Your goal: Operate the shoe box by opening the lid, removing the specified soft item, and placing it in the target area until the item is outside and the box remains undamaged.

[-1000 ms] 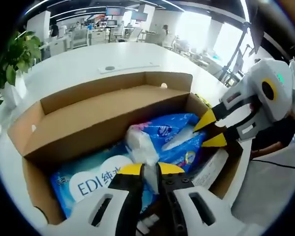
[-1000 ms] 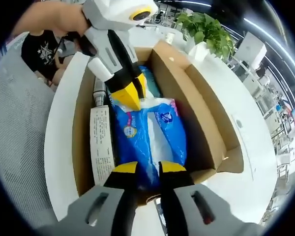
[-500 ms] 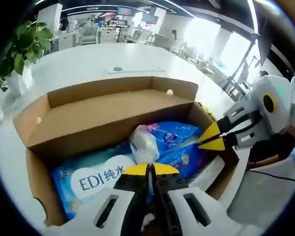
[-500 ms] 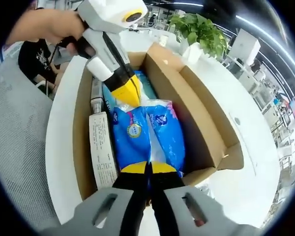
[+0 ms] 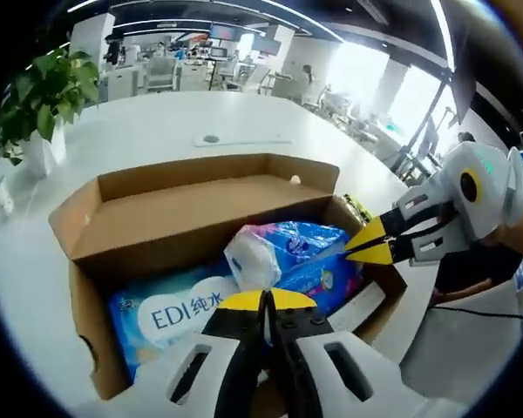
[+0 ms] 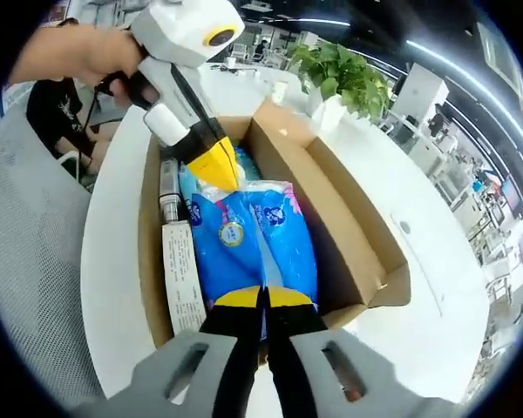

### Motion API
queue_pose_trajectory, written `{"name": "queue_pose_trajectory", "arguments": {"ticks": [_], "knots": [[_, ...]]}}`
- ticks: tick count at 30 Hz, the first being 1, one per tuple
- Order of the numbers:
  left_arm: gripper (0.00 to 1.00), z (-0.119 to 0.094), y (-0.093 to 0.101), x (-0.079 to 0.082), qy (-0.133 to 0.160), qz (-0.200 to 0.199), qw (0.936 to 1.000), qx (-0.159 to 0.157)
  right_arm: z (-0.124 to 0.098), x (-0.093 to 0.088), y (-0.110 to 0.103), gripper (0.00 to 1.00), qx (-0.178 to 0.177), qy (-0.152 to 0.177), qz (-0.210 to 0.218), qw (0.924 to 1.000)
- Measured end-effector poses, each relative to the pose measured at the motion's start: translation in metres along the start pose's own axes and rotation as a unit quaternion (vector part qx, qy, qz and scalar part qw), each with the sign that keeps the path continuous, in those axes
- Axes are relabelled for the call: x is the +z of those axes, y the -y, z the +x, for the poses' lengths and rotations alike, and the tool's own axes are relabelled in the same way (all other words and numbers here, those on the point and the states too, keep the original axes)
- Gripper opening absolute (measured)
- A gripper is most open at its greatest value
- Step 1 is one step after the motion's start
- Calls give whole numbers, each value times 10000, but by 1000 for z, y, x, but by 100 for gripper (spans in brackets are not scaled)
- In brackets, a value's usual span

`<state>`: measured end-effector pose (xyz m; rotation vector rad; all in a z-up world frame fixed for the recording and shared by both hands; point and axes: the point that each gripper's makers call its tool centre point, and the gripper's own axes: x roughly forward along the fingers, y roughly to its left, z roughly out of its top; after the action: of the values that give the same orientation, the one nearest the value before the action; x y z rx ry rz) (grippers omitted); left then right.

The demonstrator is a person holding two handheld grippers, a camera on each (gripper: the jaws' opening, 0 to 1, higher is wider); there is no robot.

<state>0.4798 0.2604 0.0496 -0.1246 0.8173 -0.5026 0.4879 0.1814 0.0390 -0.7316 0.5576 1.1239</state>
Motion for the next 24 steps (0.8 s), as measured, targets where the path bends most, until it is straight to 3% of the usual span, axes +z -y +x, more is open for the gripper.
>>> {"name": "queue_pose_trajectory", "arguments": {"ticks": [16, 24], "knots": [[0, -22, 3, 20, 386, 1, 9992, 70, -22, 25, 8, 0, -273, 302, -23, 9992], [0, -28, 13, 25, 474, 93, 9988, 18, -33, 26, 6, 0, -358, 357, -34, 9987]]}}
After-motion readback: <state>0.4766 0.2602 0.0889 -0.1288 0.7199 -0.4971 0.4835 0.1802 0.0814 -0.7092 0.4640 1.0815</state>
